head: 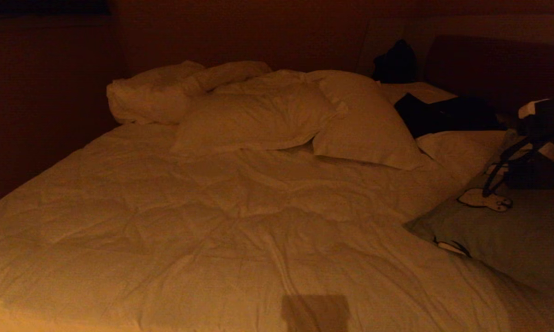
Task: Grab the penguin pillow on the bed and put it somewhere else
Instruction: Place the pillow at the bedside
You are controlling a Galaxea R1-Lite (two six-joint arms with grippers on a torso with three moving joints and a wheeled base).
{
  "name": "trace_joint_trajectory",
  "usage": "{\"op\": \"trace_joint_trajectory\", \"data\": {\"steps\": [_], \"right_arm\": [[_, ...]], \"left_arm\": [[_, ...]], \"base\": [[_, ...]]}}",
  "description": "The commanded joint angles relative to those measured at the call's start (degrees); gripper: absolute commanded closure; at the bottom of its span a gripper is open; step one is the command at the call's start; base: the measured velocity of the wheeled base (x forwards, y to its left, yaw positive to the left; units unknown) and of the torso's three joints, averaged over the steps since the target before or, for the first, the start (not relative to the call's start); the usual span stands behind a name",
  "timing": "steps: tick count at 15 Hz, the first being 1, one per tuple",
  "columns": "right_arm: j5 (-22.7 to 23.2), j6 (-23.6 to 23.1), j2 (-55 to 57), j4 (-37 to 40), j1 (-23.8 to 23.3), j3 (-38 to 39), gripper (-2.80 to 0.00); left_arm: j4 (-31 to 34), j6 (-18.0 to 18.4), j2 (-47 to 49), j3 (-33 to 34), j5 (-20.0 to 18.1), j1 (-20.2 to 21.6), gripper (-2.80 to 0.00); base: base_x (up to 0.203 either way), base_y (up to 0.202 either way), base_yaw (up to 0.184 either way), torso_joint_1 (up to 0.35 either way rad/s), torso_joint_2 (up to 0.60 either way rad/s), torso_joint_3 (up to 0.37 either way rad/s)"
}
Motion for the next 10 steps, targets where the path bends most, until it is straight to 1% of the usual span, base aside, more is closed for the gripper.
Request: {"op": "trace_joint_trajectory", "data": {"steps": [1,3,5,6,10], "right_arm": [[0.1,-0.1,7.0,-0.2,-0.8,-2.1,-2.8],[-0.5,-0.1,10.9,0.0,-2.6,-5.0,-2.8],[-0.8,-1.4,13.0,0.0,-4.6,-6.2,-2.8],[-0.8,-2.1,14.1,0.0,-4.9,-6.7,-2.8],[-0.8,-2.6,17.0,0.2,-5.9,-8.4,-2.8]], "left_arm": [[0.0,0.0,0.0,0.2,0.0,0.0,0.0],[0.0,0.0,0.0,0.2,0.0,0.0,0.0],[0.0,0.0,0.0,0.2,0.0,0.0,0.0],[0.0,0.0,0.0,0.2,0.0,0.0,0.0],[0.0,0.0,0.0,0.2,0.0,0.0,0.0]], "base": [[0.0,0.0,0.0,0.0,0.0,0.0],[0.0,0.0,0.0,0.0,0.0,0.0],[0.0,0.0,0.0,0.0,0.0,0.0],[0.0,0.0,0.0,0.0,0.0,0.0],[0.0,0.0,0.0,0.0,0.0,0.0]]}}
